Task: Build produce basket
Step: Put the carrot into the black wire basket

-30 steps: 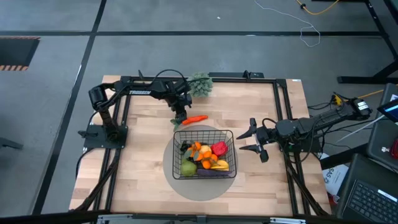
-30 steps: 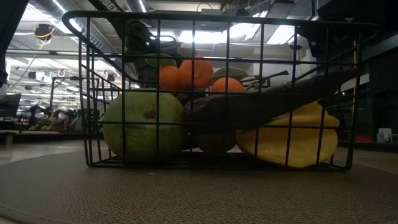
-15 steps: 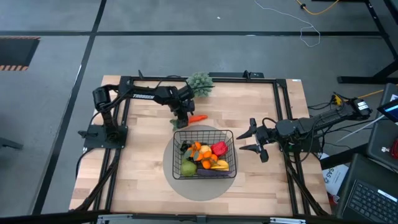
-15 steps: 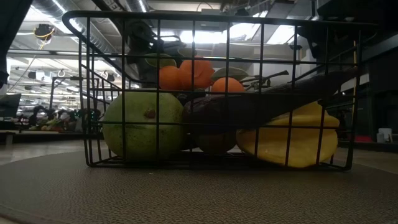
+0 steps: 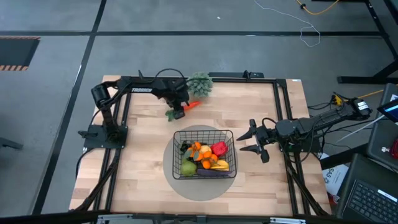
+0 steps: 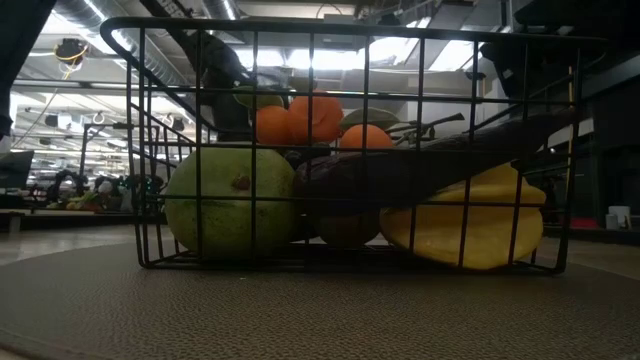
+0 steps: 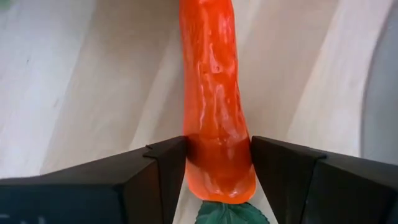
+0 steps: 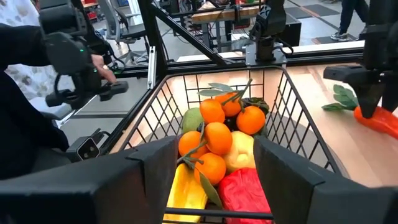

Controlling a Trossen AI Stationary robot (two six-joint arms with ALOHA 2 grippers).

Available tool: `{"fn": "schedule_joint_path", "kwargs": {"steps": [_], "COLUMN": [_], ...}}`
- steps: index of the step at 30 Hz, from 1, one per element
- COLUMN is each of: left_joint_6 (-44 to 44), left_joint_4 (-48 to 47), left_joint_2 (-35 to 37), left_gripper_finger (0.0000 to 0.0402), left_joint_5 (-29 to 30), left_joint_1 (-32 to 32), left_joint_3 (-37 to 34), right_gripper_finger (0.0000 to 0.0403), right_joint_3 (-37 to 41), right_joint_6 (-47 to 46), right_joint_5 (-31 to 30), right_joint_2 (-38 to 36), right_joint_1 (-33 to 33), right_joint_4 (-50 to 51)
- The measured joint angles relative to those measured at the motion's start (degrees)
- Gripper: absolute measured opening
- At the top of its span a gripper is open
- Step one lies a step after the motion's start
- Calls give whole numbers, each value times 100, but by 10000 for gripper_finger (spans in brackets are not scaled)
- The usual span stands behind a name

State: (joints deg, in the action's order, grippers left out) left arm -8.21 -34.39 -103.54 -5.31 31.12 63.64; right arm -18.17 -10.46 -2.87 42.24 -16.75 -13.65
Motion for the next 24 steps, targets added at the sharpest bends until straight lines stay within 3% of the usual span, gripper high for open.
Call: {"fn": "schedule_joint_path", "kwargs": {"steps": [16, 24], "left_joint_6": [-277, -296], "left_joint_4": [-707, -1065], "left_joint_2": [-23, -27], "left_gripper_finger": [163, 94], "left_joint_5": [12, 82], "left_joint_1": [387, 293], "left_joint_3": [-2, -3], "right_gripper_finger": [207, 207], "right_joint_3": [0, 0], "right_joint_6": [-128, -169], "right_joint_5": [9, 161], "right_joint_2": [2, 2], "right_joint_1": [0, 0], "right_joint_4": [176, 184]}}
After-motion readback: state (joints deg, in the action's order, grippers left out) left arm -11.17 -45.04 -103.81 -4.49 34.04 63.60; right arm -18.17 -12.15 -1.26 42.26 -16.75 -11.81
